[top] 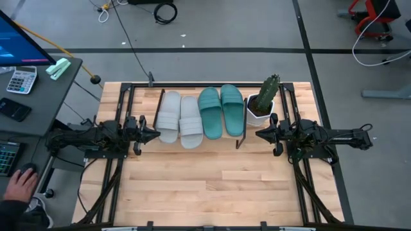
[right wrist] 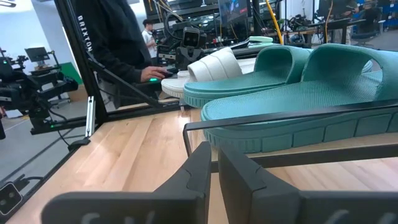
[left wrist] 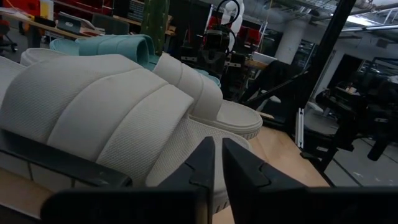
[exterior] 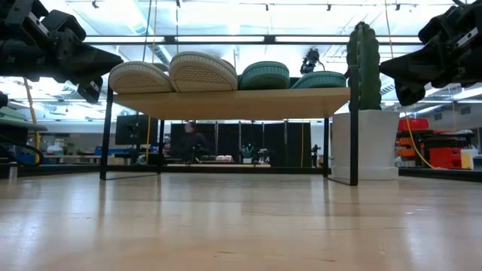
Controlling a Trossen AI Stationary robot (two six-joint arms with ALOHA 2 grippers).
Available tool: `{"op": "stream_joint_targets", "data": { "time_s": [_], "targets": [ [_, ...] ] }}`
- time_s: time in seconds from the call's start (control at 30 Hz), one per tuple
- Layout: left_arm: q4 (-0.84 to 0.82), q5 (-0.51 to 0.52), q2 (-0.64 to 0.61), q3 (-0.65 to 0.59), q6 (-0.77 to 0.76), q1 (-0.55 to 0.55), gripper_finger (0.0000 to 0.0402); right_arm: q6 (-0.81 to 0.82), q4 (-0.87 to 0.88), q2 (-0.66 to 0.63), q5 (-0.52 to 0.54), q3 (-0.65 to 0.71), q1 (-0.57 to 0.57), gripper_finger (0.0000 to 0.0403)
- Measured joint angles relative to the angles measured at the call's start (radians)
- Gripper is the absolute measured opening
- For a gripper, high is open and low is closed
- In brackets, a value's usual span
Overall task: Pick and place slides into the shelf
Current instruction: Return to Home Position
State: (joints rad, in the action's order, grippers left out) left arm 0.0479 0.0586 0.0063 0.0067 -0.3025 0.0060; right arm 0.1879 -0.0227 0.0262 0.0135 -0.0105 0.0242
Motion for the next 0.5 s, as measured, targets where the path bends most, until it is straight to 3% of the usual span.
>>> {"op": "stream_joint_targets", "data": {
  "time_s": [0.5],
  "targets": [
    [0.0,0.0,0.0,0.0,0.0,0.0,0.003,0.0,0.0,0.0,0.0,0.0,0.0,0.0036]
  ]
}}
